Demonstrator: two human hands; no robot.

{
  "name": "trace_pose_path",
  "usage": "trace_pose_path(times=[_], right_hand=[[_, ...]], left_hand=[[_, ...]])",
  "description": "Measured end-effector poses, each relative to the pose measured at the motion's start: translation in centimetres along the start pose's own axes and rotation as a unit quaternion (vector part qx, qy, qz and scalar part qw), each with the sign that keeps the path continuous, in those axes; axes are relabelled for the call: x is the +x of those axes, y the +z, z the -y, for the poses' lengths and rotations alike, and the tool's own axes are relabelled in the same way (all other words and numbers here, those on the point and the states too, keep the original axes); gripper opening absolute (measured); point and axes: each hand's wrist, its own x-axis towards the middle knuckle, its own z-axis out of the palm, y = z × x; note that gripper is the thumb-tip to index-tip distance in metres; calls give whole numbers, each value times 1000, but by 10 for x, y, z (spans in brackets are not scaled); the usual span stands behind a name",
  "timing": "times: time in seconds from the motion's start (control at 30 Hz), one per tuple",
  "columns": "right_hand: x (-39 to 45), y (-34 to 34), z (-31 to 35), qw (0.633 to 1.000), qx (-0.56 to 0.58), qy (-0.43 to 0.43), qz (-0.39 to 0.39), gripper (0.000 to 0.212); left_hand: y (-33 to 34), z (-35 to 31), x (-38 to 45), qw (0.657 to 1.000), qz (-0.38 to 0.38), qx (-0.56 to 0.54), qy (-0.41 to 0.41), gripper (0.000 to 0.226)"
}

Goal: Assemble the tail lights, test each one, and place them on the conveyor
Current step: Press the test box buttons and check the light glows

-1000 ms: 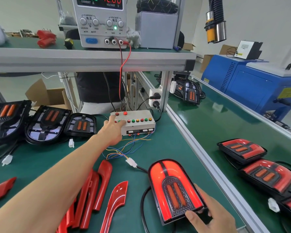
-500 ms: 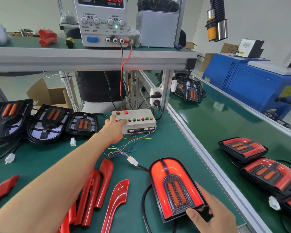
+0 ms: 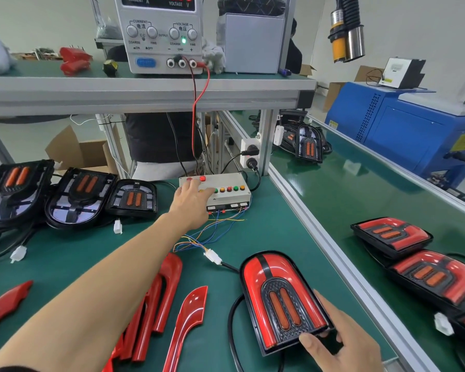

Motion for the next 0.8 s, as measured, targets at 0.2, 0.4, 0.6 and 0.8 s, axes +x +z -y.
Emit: trace_pose_path(times=[0.2, 0.4, 0.6, 0.8], right_hand=[[0, 1, -2, 1000, -2, -4, 0, 73], [1, -2, 9, 1000, 14, -15, -5, 71], [-2, -5, 16, 1000, 26, 4, -9, 73], [1, -7, 13, 999, 32, 1, -23, 61]], left_hand=[[0, -25, 7, 997, 3, -60, 43, 66], [-1, -43, 20, 998, 51, -17, 34, 74], [-2, -51, 29, 997, 82, -1, 10, 74], [0, -53, 34, 995, 91, -35, -11, 78]])
